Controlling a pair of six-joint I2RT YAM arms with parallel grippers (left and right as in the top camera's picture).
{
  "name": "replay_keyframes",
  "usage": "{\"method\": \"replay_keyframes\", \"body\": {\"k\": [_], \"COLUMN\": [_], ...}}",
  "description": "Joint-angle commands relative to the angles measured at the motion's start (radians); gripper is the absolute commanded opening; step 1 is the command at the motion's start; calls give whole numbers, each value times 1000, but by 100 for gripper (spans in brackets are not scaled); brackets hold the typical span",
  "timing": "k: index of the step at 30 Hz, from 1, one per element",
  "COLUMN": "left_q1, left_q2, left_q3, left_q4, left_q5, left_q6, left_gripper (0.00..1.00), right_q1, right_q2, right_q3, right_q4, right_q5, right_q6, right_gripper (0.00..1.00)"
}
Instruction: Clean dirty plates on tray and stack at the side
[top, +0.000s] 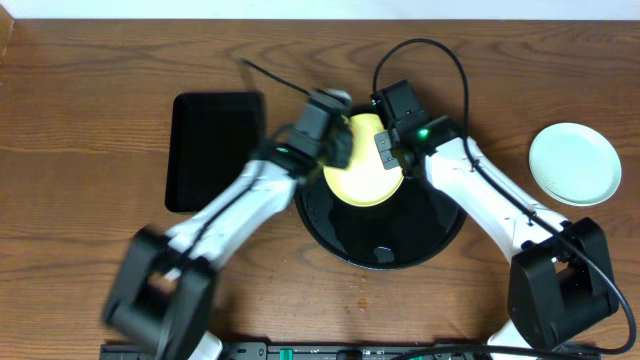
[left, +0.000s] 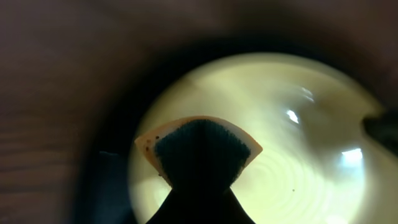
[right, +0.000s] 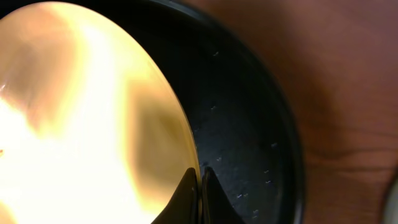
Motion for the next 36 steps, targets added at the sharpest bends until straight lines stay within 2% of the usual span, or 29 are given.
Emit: {"method": "replay_keyframes", "body": {"k": [1,7,13,18,26,32,34,36], "left_q1": [92,284,412,441,467,467,467,467], "left_q2": [-145,-203,-109,6,111,135,135,135], "left_q3": [3,2,-19,-19,-19,-19,-19,-19], "left_q4": [-56,-190,-251,-249,-231,-207,-201,-197], "left_q5": [-61,-60,-59,-60,-60,-92,-124,-134], "left_q6": [17,17,17,23,25,51,51,51], "left_gripper": [8,8,8,8,8,8,9,8], "right_q1": [42,95,184,263,356,436,443,446], "right_q2": [-32,-108,-212,-238,-237,-237,-237,-236], "right_q3": [-2,-2,-2,-2,-2,-3,-3,-3], "right_q4": [14,85,172,185,249,221,213,197], "right_q5": [180,298,441,584,817,848,907,860], "right_q6": [-34,-80,-262,-338,-343,-440,-415,-378], "right_gripper": [1,1,1,1,1,1,1,1]}}
